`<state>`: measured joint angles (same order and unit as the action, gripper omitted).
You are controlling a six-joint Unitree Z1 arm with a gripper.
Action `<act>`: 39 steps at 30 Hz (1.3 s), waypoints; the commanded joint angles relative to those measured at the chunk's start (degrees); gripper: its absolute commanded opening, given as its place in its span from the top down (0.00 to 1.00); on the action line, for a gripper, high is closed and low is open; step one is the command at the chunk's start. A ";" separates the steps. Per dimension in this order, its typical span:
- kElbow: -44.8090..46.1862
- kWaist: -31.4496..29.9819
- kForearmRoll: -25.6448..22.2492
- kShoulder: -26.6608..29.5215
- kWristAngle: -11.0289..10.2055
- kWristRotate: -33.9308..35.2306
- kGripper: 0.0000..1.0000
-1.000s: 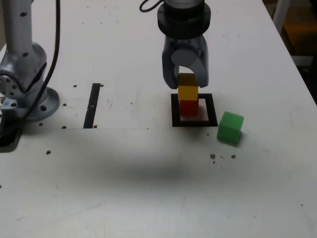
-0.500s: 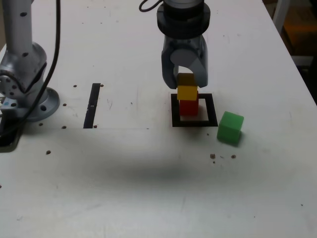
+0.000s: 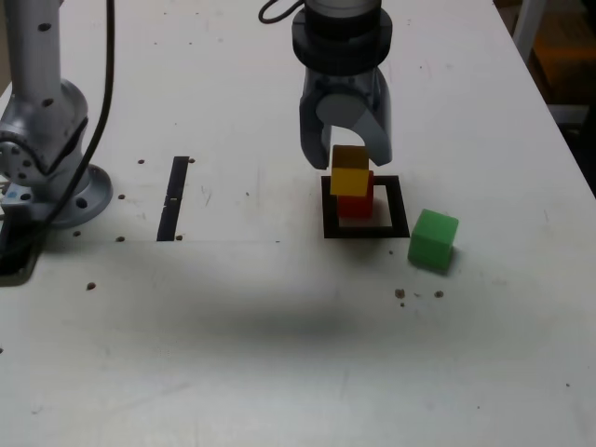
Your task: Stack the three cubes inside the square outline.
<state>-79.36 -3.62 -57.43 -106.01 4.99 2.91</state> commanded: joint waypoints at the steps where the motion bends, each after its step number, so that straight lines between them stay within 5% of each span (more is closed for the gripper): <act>1: -0.02 0.10 -0.04 -0.23 0.02 -0.14 0.41; 7: -0.91 0.10 -0.76 -0.02 -1.40 -0.29 0.35; 16: -10.30 -0.93 -14.93 3.40 -10.62 2.99 0.31; 20: -16.40 -3.53 -19.43 4.10 -12.49 3.10 0.31; 39: -30.25 -15.20 -19.89 -8.22 -5.20 0.65 0.31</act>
<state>-109.33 -18.94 -77.27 -113.85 -0.33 3.65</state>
